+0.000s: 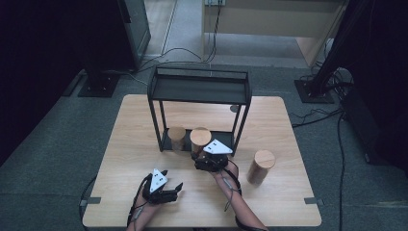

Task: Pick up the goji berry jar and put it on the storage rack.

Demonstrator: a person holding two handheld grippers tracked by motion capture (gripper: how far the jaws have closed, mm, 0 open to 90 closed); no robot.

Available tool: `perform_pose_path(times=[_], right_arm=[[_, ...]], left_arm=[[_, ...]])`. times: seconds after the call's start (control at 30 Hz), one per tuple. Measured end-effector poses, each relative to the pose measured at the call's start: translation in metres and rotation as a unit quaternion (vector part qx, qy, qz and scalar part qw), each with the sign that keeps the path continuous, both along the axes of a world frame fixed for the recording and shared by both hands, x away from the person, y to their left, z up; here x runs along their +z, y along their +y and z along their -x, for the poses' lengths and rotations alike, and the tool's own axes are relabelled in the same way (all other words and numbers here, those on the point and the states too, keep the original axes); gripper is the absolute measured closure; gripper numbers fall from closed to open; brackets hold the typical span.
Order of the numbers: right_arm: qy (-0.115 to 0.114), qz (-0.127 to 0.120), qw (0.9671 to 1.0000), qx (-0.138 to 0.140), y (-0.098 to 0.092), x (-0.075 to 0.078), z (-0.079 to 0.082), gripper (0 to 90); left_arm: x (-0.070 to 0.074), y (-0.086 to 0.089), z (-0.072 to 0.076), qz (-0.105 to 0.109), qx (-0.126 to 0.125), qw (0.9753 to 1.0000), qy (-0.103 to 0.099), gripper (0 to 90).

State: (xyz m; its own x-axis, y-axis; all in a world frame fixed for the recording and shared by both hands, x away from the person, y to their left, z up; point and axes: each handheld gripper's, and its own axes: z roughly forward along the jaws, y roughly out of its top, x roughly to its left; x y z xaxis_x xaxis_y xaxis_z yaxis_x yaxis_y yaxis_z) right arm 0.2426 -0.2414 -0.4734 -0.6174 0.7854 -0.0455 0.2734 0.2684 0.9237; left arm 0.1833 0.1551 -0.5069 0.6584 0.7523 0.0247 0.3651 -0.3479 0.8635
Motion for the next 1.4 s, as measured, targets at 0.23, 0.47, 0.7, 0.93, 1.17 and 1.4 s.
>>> perform_pose_path(times=[0.23,0.47,0.7,0.93,1.17,1.4], right_arm=[[0.000,-0.001,1.0000,-0.004,0.006,0.003,-0.005,24.8],[0.000,-0.002,0.9999,-0.010,0.007,0.003,-0.010,24.8],[0.002,-0.002,0.9999,-0.014,0.008,0.002,-0.014,24.9],[0.007,-0.012,0.9996,-0.025,0.009,-0.001,-0.021,24.8],[0.010,-0.017,0.9993,-0.031,0.010,-0.002,-0.028,24.9],[0.006,-0.010,0.9994,-0.033,0.020,0.000,-0.035,24.8]], left_arm=[[0.000,0.000,0.000,-0.001,-0.001,1.0000,0.000,20.1],[0.000,0.000,0.000,-0.001,-0.001,1.0000,0.000,20.2],[0.000,0.000,0.000,-0.002,-0.001,1.0000,-0.001,20.1],[0.000,0.000,0.000,-0.003,-0.001,1.0000,-0.001,20.1],[0.000,0.000,0.000,-0.003,-0.001,1.0000,0.000,20.1],[0.000,0.000,0.001,-0.004,-0.002,1.0000,-0.001,20.1]])
